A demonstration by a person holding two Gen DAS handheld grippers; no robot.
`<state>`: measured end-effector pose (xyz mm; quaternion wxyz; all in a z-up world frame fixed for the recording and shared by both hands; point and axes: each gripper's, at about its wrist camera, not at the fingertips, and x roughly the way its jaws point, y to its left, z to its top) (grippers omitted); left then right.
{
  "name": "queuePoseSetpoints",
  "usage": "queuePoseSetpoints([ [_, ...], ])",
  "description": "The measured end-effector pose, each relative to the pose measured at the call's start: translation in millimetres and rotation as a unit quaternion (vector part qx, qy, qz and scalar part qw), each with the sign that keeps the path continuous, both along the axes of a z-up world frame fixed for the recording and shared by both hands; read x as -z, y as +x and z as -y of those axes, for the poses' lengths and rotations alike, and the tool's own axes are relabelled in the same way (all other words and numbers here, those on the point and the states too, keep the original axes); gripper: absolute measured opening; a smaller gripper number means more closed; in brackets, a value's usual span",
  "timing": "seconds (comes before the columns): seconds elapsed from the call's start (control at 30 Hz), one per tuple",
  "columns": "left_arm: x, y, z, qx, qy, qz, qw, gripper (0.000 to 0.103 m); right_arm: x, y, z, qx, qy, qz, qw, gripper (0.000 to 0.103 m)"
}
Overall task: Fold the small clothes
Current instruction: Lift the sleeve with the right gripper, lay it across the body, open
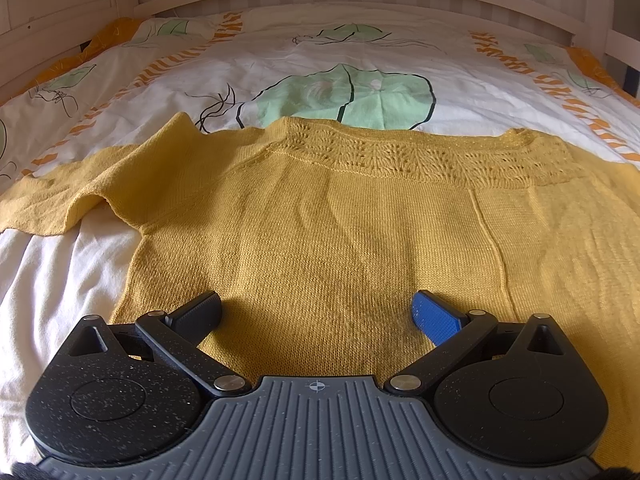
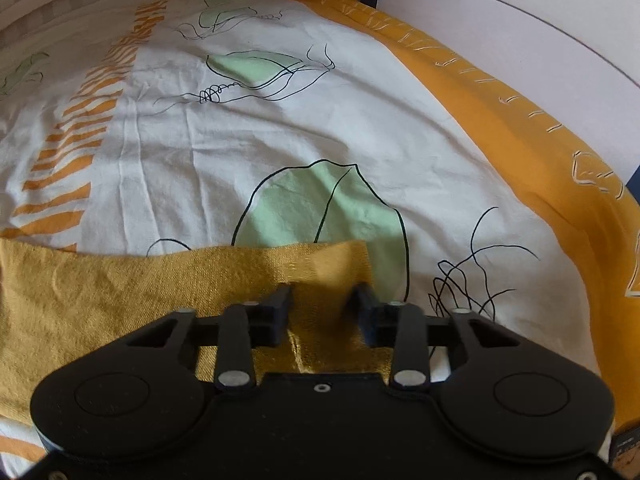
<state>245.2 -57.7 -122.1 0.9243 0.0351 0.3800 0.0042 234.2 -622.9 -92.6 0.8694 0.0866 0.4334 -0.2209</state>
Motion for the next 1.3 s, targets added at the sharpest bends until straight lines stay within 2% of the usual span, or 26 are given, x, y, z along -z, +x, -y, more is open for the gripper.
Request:
queuePoseSetpoints([
  [0.07, -0.2, 0.3, -0.5, 0.0, -0.001, 0.0, 1.0, 0.103, -7.2, -5.6, 5.9, 0.019, 0.021, 0.012, 1.0, 0.021],
  [0.17, -1.3, 0.9, -1.7, 0.0, -0.005, -0.002, 1.0, 0.103, -26.4, -15.9, 6.8, 0.026, 0.052, 0.032, 0.998, 0.02],
  [0.4, -12.5, 8.7, -13.8, 0.029, -0.029, -0.037, 0.9985, 0.1, -103.4, -18.7, -32.6, -0.031, 0.113, 0.089, 0.989, 0.02],
  [0.47, -19.8, 8.7, -21.2, 0.045, -0.037, -0.047, 0.9972, 0.099, -128.1, -12.4, -52.6, -0.051, 0.137, 0.107, 0.984, 0.02],
  [0.6, -40.7, 2.0, -44.5, 0.056, -0.049, -0.034, 0.9966, 0.098, -165.5, 5.0, -105.2, -0.101, 0.176, 0.132, 0.97, 0.02],
  [0.77, -62.2, -2.5, -80.6, 0.067, -0.056, -0.016, 0.996, 0.098, -191.5, 31.0, -188.3, -0.174, 0.226, 0.156, 0.946, 0.02],
  [0.9, -62.6, -0.1, -107.5, 0.057, -0.066, -0.018, 0.996, 0.098, -190.7, 53.1, -255.6, -0.225, 0.277, 0.158, 0.921, 0.02],
  [1.03, -53.4, 6.2, -127.3, 0.034, -0.091, -0.023, 0.995, 0.098, -170.7, 74.2, -322.5, -0.266, 0.315, 0.149, 0.899, 0.02],
  [1.13, -48.5, 15.0, -133.0, 0.027, -0.103, -0.043, 0.9934, 0.098, -145.6, 92.7, -364.6, -0.288, 0.332, 0.131, 0.889, 0.02],
  [1.3, -55.1, 20.1, -132.7, 0.034, -0.102, -0.036, 0.9935, 0.098, -100.6, 109.4, -430.0, -0.321, 0.322, 0.084, 0.887, 0.02],
])
